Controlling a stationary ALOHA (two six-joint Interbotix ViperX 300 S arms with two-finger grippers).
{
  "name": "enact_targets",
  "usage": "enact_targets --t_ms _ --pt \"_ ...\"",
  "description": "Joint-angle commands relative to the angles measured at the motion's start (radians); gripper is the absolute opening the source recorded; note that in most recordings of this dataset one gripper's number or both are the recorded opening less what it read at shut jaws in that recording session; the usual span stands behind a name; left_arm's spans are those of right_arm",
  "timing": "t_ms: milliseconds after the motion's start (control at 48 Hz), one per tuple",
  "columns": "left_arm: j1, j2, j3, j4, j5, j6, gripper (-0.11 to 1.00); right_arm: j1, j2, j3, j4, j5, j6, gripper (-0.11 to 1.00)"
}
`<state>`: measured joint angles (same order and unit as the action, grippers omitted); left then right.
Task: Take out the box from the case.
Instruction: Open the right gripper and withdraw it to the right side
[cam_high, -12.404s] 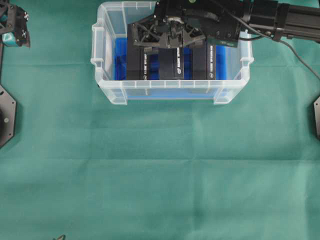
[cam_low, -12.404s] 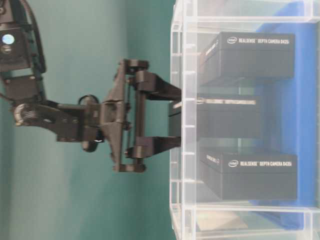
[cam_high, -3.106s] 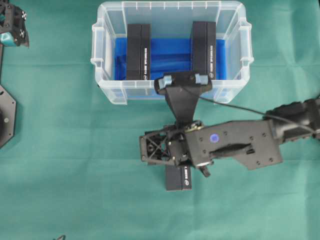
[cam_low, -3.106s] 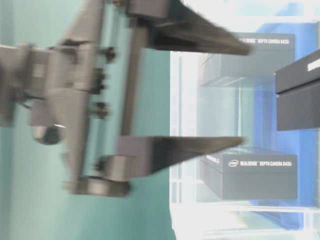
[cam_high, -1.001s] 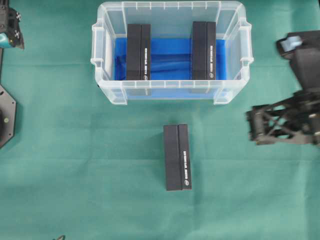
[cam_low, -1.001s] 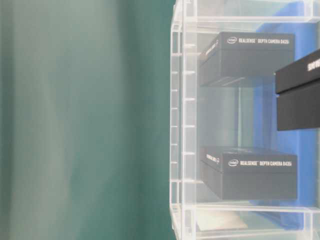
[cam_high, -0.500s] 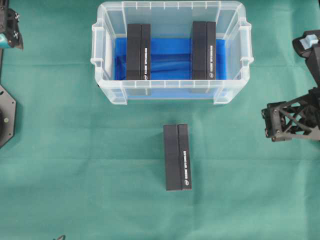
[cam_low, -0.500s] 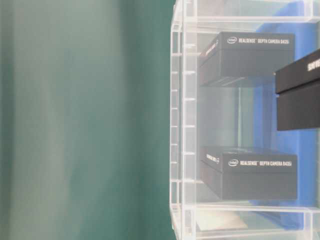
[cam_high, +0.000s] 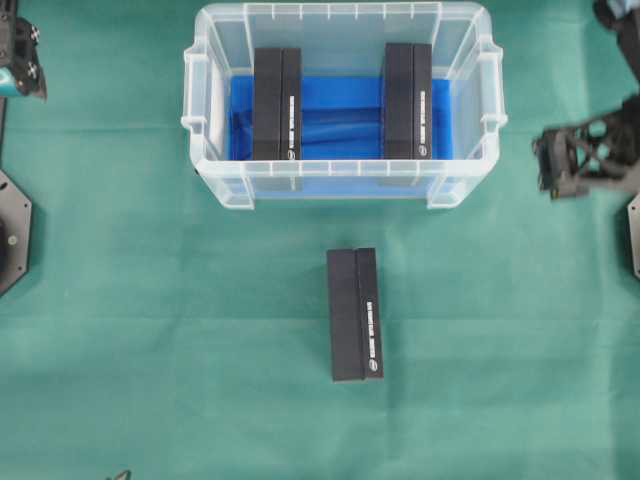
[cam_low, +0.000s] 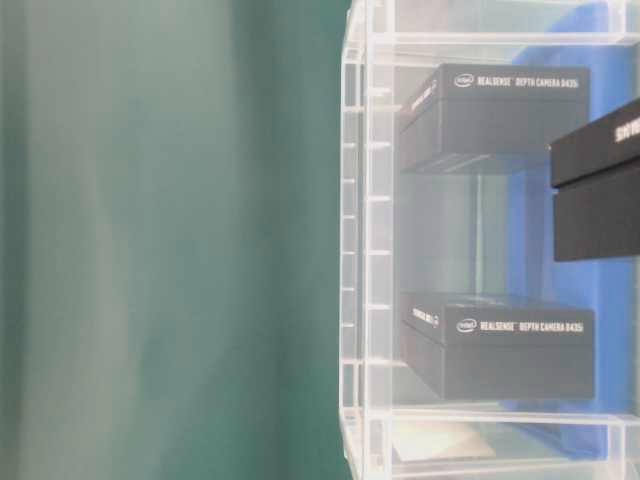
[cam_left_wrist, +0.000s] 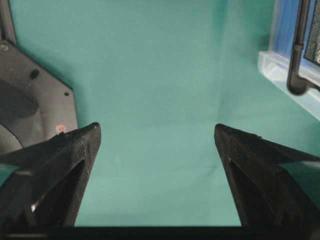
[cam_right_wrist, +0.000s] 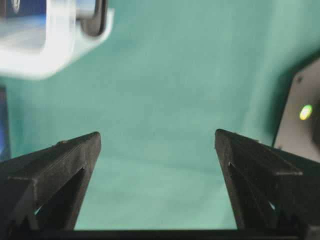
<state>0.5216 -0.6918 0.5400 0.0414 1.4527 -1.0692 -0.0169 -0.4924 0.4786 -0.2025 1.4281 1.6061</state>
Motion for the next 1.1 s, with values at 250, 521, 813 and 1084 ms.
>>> enact_targets --t_ms 250,521,813,1084 --pt "-0.003 -0.003 -0.012 0.0 -0.002 0.0 0.97 -0.273 0.0 -0.008 -0.005 -0.077 -0.259 0.92" --pt "-0.005 -0.003 -0.012 0.0 -0.003 0.002 0.98 -0.413 0.032 -0.009 0.002 -0.114 -0.397 0.92" --pt "-0.005 -0.002 -0.012 -0.002 -0.003 0.002 0.97 -0.423 0.038 -0.009 0.006 -0.118 -0.411 0.92" --pt "-0.005 -0.002 -0.012 -0.002 -0.002 0.003 0.97 -0.423 0.038 -0.008 0.006 -0.118 -0.411 0.92"
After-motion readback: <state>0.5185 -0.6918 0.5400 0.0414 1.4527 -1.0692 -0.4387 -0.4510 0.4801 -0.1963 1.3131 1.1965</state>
